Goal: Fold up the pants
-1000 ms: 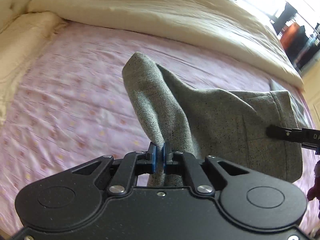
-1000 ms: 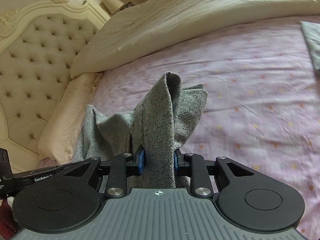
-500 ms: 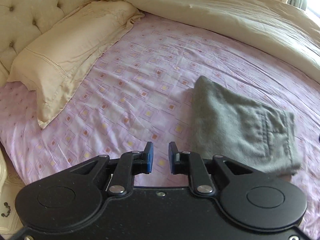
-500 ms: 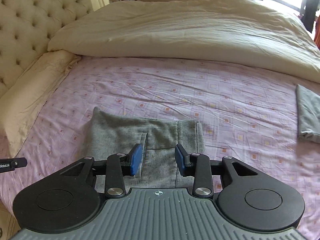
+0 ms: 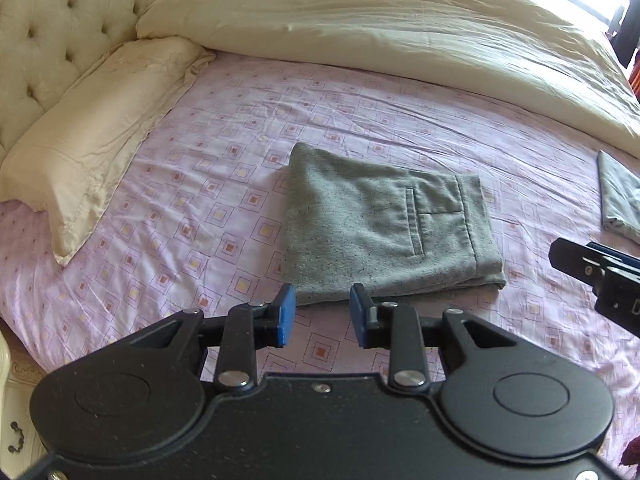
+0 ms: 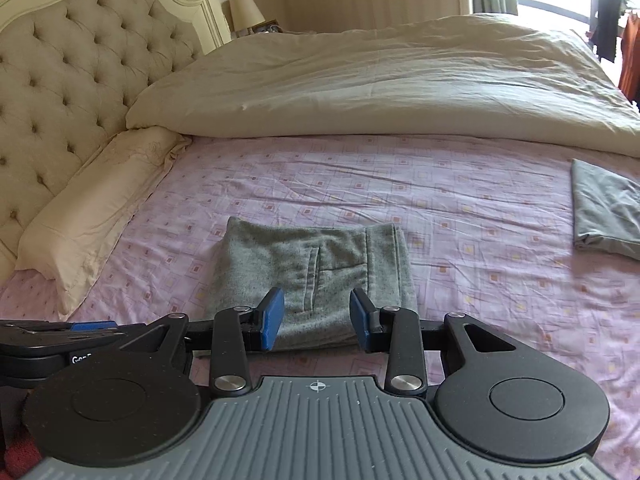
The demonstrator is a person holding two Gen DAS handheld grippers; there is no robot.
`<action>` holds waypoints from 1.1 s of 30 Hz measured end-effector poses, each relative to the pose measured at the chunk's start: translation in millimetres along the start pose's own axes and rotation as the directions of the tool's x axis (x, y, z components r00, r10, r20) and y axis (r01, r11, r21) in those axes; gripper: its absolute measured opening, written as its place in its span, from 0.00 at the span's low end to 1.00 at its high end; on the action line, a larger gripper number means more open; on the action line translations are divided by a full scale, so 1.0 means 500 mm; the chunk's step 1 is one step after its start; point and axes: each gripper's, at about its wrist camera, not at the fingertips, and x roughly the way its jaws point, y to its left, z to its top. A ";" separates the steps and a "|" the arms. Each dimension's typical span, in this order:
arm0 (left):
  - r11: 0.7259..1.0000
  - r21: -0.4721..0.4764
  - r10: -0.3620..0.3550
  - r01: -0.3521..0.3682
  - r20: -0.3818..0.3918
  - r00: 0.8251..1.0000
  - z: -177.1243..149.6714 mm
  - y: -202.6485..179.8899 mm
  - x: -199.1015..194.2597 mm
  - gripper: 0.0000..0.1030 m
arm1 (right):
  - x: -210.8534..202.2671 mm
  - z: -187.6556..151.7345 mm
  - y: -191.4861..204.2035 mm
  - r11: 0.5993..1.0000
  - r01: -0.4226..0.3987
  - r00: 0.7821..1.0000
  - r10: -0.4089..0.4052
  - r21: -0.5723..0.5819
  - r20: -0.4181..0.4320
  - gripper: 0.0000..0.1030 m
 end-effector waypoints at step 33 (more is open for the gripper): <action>0.999 -0.001 0.039 -0.039 0.009 0.999 -0.040 -0.030 -0.035 0.47 | -0.037 -0.024 0.008 1.000 -0.014 1.000 0.014 -0.012 0.013 0.35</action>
